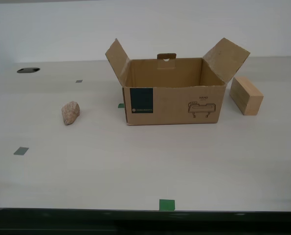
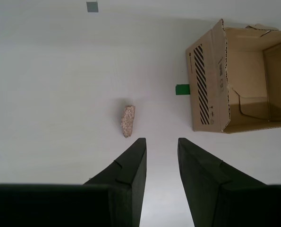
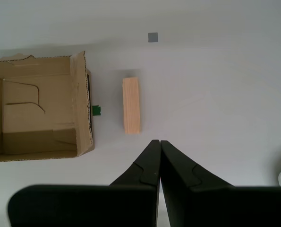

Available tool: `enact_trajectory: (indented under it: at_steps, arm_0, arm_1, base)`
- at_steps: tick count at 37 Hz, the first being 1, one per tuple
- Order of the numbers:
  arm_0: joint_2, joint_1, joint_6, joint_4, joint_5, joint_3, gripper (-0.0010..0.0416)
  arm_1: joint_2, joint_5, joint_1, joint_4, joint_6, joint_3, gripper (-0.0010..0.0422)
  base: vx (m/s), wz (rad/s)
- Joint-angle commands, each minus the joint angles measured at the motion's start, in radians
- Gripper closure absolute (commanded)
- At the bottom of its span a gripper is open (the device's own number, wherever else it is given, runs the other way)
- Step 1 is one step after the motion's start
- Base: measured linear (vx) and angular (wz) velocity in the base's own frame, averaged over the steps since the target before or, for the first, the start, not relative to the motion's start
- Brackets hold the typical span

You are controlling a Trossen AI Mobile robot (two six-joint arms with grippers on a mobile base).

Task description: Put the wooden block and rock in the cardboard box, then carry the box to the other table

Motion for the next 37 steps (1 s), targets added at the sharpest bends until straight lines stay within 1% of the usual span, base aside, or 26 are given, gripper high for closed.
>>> enact_trajectory:
  at_steps: [1,16,30,32,33,35,37]
  arm_0:
    - [0.0,0.0,0.0,0.0,0.0,0.0,0.0406]
    - [0.0,0.0,0.0,0.002,0.0,0.0,0.0406]
    - [0.0,0.0,0.001,0.007,0.0,0.0,0.0406]
    - [0.0,0.0,0.005,0.007,0.0,0.0,0.0406]
    - [0.0,0.0,0.013,0.007,0.0,0.0,0.0406]
    - [0.0,0.0,0.019,0.008,-0.007,0.0,0.0406]
    - [0.0,0.0,0.019,0.008,-0.042,0.0,0.0406]
  arm_1:
    - [0.0,0.0,0.0,0.002,-0.002,0.001,0.0321]
    - [0.0,0.0,0.0,0.007,-0.002,0.001,0.0304]
    - [0.0,0.0,0.0,0.011,-0.001,0.001,0.0308]
    - [0.0,0.0,0.0,0.011,-0.001,0.001,0.0307]
    - [0.0,0.0,0.0,0.011,-0.001,0.001,0.0306]
    - [0.0,0.0,0.0,0.012,-0.001,0.001,0.0307]
    - [0.0,0.0,0.0,0.014,-0.002,0.001,0.0308]
  base:
    - [0.0,0.0]
    - [0.0,0.0]
    - [0.0,0.0]
    - [0.0,0.0]
    - [0.0,0.0]
    - [0.0,0.0]
    - [0.0,0.0]
